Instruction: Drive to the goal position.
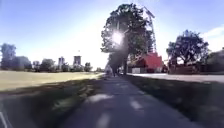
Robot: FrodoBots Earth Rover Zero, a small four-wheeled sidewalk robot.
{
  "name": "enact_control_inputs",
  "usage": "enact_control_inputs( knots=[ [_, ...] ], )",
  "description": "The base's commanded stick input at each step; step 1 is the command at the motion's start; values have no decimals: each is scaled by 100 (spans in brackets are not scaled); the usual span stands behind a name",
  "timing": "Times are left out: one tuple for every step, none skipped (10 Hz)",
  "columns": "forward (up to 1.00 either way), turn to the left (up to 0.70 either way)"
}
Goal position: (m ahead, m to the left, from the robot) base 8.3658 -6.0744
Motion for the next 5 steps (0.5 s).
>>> enact_control_inputs(
  knots=[
    [100,0],
    [100,0],
    [100,0],
    [100,0],
    [100,0]
  ],
)
